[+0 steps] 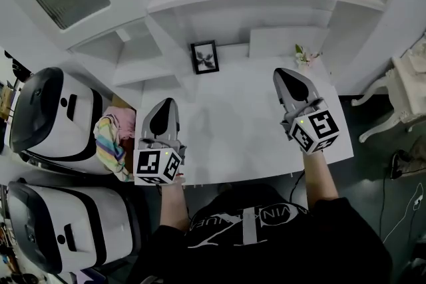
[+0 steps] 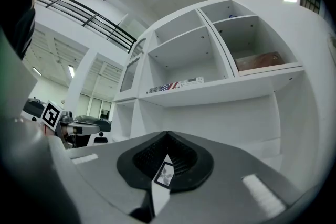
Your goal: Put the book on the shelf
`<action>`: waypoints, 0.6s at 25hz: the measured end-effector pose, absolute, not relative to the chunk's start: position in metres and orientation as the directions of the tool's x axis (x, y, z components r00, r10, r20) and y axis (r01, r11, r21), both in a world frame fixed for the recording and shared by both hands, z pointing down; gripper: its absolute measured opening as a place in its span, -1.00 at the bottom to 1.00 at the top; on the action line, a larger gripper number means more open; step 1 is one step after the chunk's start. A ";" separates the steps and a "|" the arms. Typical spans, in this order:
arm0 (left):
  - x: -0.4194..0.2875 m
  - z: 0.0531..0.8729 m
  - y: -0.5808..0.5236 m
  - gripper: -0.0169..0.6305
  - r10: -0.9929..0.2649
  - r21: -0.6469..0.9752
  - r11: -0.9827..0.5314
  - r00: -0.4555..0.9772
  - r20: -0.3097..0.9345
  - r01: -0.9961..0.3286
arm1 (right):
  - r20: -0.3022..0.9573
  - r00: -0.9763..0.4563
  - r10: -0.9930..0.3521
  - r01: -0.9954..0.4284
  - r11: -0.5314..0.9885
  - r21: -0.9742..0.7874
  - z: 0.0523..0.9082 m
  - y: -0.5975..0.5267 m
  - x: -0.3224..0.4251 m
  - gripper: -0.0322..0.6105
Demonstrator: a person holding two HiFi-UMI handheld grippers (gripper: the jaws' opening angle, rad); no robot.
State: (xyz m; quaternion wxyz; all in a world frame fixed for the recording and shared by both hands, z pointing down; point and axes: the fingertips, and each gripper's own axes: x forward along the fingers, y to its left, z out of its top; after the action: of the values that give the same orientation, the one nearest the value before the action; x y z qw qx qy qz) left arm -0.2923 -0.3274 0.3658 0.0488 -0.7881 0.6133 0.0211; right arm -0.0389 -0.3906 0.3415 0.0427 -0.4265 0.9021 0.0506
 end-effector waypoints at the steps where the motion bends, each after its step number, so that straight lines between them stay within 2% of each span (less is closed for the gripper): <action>1: -0.293 0.366 -0.326 -0.95 -0.965 -0.052 -0.240 0.244 -0.095 -0.969 | -0.116 -0.634 -0.765 -0.773 0.632 0.055 0.343 -0.390 -0.038 -0.88; 15: -0.302 0.372 -0.313 -0.95 -0.974 -0.050 -0.203 0.207 -0.097 -0.978 | -0.104 -0.644 -0.758 -0.763 0.646 0.027 0.356 -0.385 -0.037 -0.89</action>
State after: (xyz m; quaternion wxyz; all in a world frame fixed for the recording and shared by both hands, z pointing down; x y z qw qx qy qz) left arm -0.3018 -0.3128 0.3717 0.0501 -0.7751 0.6294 0.0220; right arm -0.0373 -0.3847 0.3559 0.0415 -0.4196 0.9061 0.0343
